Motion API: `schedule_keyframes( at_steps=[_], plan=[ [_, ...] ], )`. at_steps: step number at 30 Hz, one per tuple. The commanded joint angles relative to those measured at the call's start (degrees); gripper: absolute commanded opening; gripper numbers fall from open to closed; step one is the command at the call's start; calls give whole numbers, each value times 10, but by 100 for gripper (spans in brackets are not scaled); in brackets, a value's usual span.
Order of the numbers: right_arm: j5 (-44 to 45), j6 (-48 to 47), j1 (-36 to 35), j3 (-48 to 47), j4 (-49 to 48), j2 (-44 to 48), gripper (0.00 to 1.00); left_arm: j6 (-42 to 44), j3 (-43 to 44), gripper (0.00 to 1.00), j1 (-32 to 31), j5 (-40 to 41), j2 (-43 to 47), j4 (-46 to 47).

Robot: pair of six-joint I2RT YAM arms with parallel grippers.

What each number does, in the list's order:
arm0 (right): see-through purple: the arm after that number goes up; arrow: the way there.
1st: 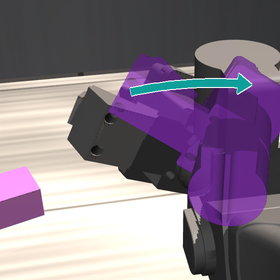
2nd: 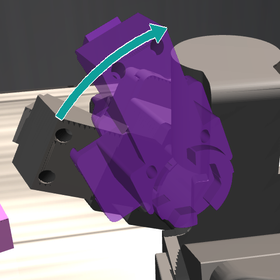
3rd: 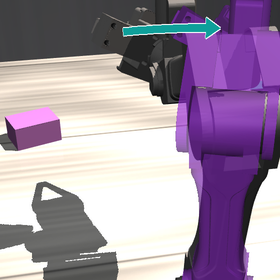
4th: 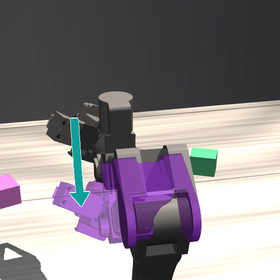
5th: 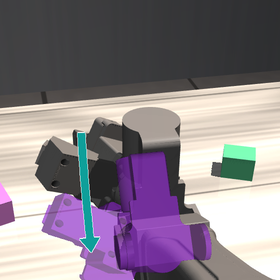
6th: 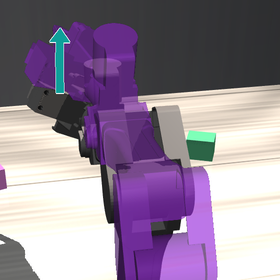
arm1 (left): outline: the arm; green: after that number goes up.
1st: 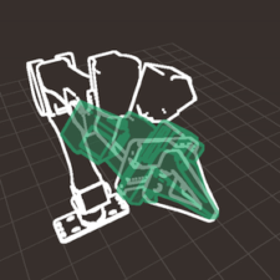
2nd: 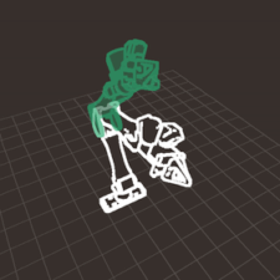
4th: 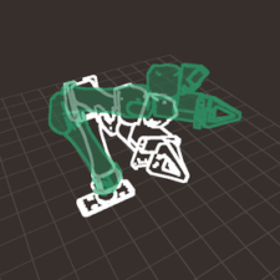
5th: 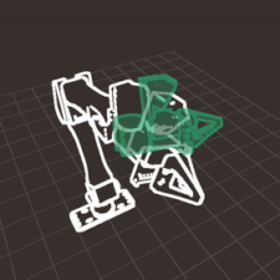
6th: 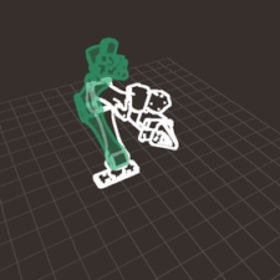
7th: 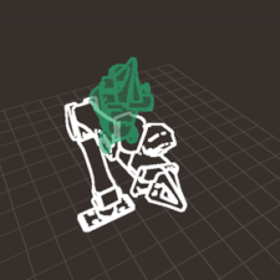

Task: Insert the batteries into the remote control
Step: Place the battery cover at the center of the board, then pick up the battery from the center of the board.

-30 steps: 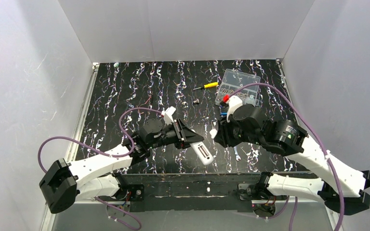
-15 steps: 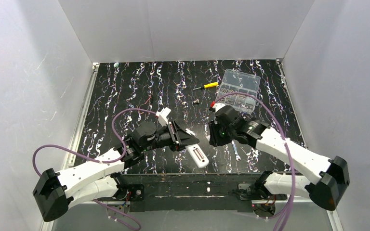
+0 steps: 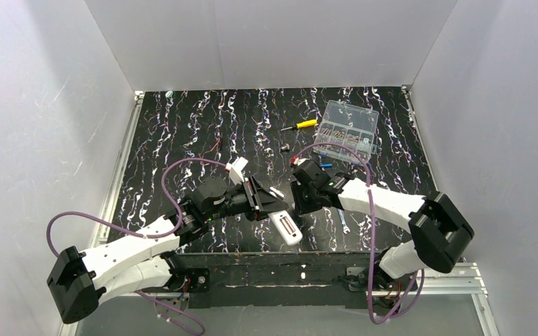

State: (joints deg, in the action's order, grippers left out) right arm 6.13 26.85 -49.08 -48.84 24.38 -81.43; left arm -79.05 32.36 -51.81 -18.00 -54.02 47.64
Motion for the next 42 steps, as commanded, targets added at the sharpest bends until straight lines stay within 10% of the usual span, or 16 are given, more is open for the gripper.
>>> schedule_keyframes(
  at_steps=[1,16,42],
  plan=[
    [26,5,4,-5,-40,-31,36,8,22,0,5,-5,22,19],
    [30,4,3,-29,-11,-43,62,5,19,0,8,-5,25,22],
    [8,200,-31,-241,25,-193,47,41,67,0,18,-34,98,-47]
  ],
)
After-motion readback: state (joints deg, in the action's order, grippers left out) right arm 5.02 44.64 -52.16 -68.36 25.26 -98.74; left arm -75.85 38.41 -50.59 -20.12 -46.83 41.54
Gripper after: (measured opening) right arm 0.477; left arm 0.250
